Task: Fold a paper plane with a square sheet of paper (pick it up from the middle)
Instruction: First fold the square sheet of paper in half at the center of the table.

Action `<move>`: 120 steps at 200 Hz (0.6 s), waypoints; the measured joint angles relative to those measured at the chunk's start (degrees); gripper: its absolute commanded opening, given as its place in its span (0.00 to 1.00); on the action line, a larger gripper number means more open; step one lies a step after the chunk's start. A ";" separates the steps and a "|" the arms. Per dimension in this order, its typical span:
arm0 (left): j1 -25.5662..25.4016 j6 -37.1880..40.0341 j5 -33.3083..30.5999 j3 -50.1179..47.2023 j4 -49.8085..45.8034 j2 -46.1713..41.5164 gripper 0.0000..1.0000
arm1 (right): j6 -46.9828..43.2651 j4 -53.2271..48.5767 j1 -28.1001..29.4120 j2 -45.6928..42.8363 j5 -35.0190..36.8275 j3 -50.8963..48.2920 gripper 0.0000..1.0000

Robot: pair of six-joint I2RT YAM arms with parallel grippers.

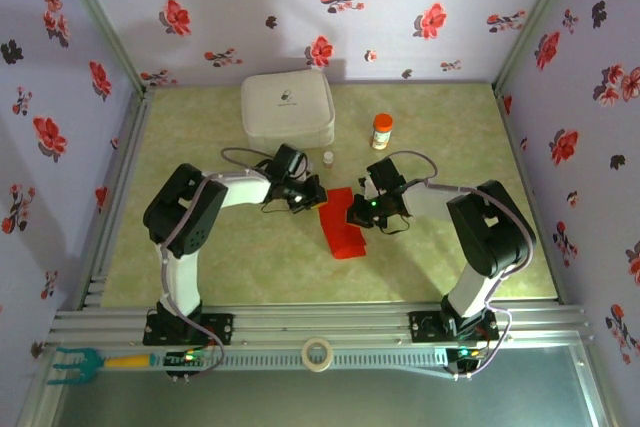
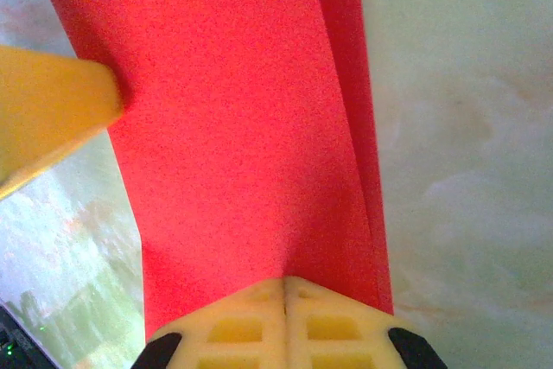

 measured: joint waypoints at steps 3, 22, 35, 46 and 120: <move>0.09 -0.02 0.02 0.00 0.13 0.00 0.00 | 0.00 0.00 0.00 0.00 0.00 0.00 0.00; 0.68 -0.04 0.59 -0.07 1.20 0.81 0.00 | 0.00 0.00 0.00 0.00 0.00 0.00 0.00; 1.11 -0.17 0.92 -0.20 1.92 1.62 0.00 | 0.00 0.11 0.00 0.00 0.00 -0.04 0.00; 1.46 -0.26 1.29 -0.22 2.27 1.81 0.00 | 0.00 0.24 0.00 0.00 -0.04 -0.04 0.00; 1.62 -0.28 -0.26 1.36 -0.96 1.90 0.00 | 0.00 1.11 0.00 0.20 -0.02 -0.09 0.00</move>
